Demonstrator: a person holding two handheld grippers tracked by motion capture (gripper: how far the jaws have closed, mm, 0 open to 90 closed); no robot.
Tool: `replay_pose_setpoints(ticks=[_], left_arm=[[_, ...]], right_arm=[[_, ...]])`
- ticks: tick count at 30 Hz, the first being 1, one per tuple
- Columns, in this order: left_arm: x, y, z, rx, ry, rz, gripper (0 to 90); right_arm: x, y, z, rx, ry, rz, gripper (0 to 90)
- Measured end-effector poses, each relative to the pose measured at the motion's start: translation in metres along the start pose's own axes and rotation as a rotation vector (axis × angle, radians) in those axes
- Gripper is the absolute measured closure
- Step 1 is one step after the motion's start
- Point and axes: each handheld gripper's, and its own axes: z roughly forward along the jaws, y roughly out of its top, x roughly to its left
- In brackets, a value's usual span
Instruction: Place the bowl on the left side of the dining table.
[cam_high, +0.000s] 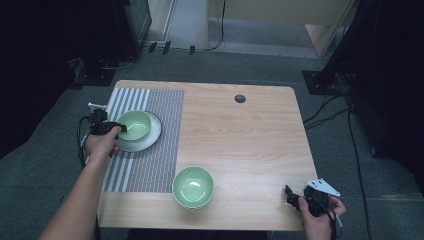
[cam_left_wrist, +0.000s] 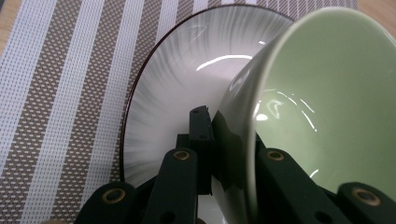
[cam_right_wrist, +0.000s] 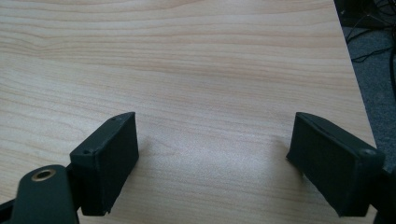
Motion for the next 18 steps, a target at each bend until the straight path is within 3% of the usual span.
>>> replay_pose_setpoints(ticks=[8, 14, 18], left_arm=[[0.001, 0.0, -0.002, -0.01, -0.003, 0.007, 81.5], [-0.003, -0.001, -0.008, -0.056, -0.04, 0.029, 60.4], [-0.004, -0.003, -0.012, -0.078, -0.06, 0.059, 55.5]], right_arm=[[0.0, 0.0, 0.0, 0.0, 0.0, 0.0, 15.5], [0.0, 0.0, 0.0, 0.0, 0.0, 0.0, 15.5], [0.0, 0.0, 0.0, 0.0, 0.0, 0.0, 15.5]])
